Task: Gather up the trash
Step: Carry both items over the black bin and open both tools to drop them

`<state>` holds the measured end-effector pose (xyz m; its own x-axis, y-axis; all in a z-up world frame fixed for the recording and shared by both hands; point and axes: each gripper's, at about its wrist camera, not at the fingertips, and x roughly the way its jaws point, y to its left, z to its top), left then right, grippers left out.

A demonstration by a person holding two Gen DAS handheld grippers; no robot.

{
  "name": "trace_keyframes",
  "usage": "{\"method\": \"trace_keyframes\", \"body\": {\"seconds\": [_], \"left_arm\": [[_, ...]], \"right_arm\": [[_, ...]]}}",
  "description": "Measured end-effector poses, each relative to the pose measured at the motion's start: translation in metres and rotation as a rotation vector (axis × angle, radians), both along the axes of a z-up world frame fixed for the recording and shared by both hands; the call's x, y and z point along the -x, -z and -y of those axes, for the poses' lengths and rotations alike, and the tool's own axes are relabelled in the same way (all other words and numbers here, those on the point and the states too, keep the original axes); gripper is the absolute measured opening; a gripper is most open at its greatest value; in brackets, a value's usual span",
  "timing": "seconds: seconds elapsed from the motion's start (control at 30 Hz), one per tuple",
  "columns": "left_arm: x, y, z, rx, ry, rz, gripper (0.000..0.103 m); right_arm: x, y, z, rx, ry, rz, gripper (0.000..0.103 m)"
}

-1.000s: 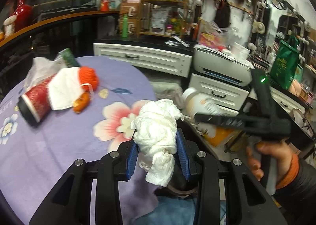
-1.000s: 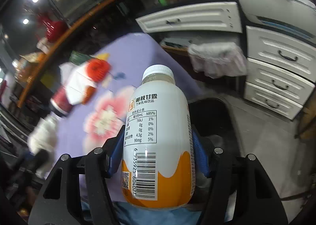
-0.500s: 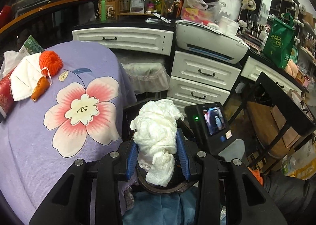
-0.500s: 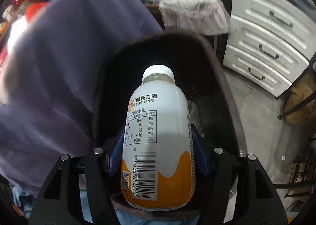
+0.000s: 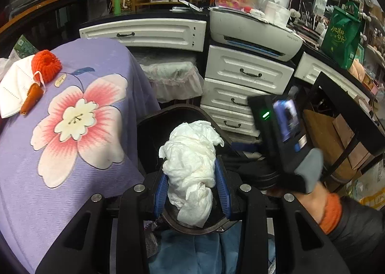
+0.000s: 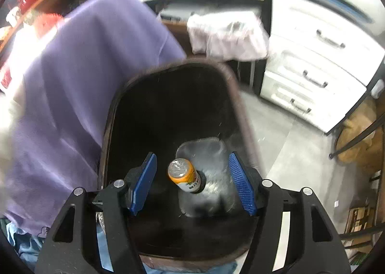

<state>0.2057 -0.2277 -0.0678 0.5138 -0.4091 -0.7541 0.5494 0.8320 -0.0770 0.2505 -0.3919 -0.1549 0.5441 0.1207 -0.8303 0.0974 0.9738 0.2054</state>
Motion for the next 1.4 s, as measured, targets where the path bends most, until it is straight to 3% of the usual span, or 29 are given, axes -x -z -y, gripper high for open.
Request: {"method": "trace_keyframes", "body": {"seconds": [0.17,0.27,0.47,0.7,0.8,0.87,0.97,1.2,1.4], "left_arm": [[-0.006,0.025,0.018,-0.05,0.026,-0.044,0.036],[-0.009,0.04,0.031,-0.09,0.044,-0.055,0.036],[-0.02,0.064,0.045,-0.146,0.052,-0.09,0.036],[-0.024,0.086,0.052,-0.2,0.057,-0.114,0.037],[-0.026,0.089,0.054,-0.211,0.061,-0.117,0.048],[-0.026,0.089,0.054,-0.209,0.063,-0.118,0.068],[-0.021,0.083,0.052,-0.192,0.072,-0.106,0.079],[-0.003,0.059,0.045,-0.161,0.113,-0.052,0.086],[0.019,0.021,0.023,-0.081,0.128,0.004,0.09]], "right_arm": [[0.022,-0.029,0.033,0.073,0.091,0.063,0.064],[0.038,-0.037,0.051,0.061,0.134,0.086,0.065],[0.061,-0.04,0.075,0.044,0.204,0.094,0.065],[0.073,-0.037,0.074,0.032,0.228,0.097,0.065],[0.073,-0.037,0.073,0.027,0.231,0.103,0.065],[0.074,-0.039,0.071,0.027,0.23,0.108,0.065],[0.074,-0.044,0.067,0.033,0.217,0.115,0.066],[0.076,-0.059,0.06,0.032,0.196,0.143,0.066],[0.076,-0.077,0.048,0.046,0.165,0.18,0.069]]}}
